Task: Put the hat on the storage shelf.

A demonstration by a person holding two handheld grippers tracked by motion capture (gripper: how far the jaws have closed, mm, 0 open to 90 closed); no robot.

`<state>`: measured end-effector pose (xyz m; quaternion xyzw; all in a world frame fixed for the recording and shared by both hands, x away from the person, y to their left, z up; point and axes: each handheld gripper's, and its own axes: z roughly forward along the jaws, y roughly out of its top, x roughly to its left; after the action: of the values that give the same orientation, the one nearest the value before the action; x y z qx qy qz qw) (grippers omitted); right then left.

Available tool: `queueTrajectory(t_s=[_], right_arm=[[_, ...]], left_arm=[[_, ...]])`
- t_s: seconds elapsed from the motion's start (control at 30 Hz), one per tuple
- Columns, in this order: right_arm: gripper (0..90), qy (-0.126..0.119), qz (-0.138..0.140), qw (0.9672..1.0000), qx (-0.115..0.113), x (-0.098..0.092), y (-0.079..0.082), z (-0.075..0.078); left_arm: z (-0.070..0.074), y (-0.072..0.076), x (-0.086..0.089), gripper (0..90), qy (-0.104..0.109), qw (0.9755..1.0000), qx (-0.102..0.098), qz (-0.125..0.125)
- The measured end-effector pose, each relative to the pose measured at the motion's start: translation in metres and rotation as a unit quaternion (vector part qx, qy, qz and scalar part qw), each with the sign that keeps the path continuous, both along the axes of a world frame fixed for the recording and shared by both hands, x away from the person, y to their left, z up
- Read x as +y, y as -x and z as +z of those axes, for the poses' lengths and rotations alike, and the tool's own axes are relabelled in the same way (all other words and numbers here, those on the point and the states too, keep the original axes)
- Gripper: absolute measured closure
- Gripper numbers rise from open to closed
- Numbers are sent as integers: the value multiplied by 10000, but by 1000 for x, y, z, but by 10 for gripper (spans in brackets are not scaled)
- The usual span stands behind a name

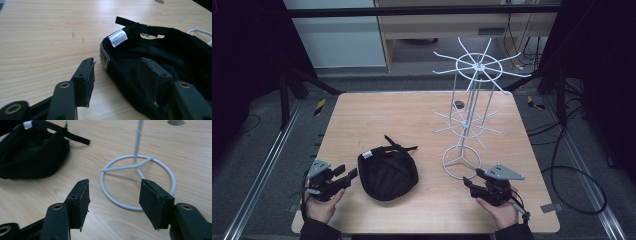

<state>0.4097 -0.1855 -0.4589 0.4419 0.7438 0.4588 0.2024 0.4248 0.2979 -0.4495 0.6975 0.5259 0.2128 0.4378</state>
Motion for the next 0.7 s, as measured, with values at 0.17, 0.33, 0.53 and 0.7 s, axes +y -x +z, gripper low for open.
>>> queueTrajectory(t_s=[0.17, 0.33, 0.53, 0.7], right_arm=[[416, 4, 273, 9996, -2, 23, -4, 2], [417, -56, 577, 9983, 44, 49, -6, 3], [426, 2, 881, 9961, 45, 82, -10, 4], [439, -10, 1058, 9943, 120, 107, -15, 4]], left_arm=[[-3, -2, -9, 480, -48, 9999, 91, -104], [-5, -4, -17, 500, -172, 9994, 180, -235], [-10, -7, -22, 521, -283, 9988, 303, -242], [-14, -12, -22, 521, -356, 9983, 417, -211]])
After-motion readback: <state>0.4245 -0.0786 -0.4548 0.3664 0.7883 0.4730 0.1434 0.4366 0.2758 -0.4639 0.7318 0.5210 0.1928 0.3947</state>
